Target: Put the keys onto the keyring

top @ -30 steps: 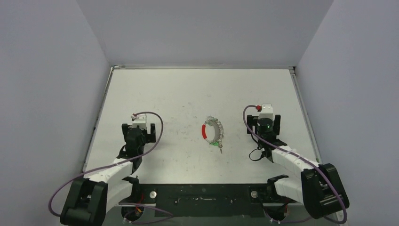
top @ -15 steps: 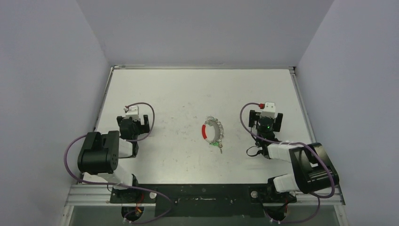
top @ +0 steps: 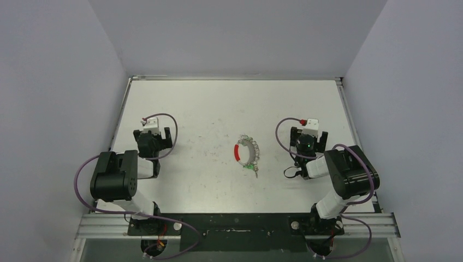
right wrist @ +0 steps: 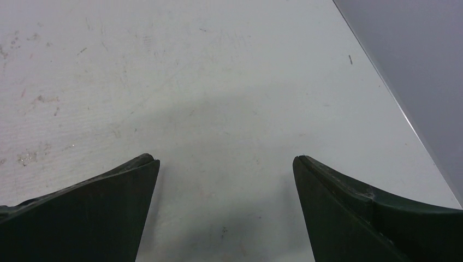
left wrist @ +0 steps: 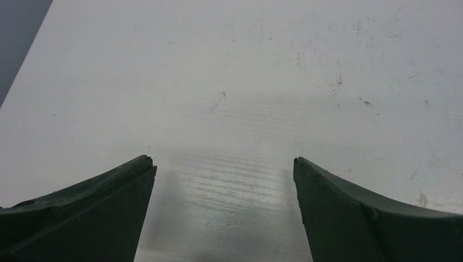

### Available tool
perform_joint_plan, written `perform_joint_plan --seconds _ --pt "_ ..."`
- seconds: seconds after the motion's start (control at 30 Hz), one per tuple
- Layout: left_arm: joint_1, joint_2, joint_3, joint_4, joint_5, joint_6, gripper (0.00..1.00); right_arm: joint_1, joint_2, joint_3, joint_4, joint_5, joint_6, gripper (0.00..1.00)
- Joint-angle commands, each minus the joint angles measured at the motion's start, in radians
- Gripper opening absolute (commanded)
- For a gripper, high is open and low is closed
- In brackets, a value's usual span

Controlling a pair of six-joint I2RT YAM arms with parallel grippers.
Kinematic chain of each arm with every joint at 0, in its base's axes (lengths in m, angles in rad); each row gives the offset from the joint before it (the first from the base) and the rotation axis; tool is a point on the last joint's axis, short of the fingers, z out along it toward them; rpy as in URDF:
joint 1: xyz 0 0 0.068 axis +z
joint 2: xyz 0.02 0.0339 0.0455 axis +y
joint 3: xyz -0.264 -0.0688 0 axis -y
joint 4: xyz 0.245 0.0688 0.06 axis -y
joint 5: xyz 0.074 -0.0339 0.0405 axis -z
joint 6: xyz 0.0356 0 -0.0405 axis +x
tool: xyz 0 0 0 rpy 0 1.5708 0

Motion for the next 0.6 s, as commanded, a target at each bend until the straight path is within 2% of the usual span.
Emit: perform_joint_plan --seconds 0.0,0.57 --pt "0.006 0.005 0.023 0.023 -0.006 -0.018 0.97 -0.013 -0.013 0.039 0.043 0.001 0.019 1.00" --pt "0.007 0.005 0.022 0.028 -0.007 -0.016 0.97 -0.030 -0.014 0.050 0.020 -0.031 0.026 1.00"
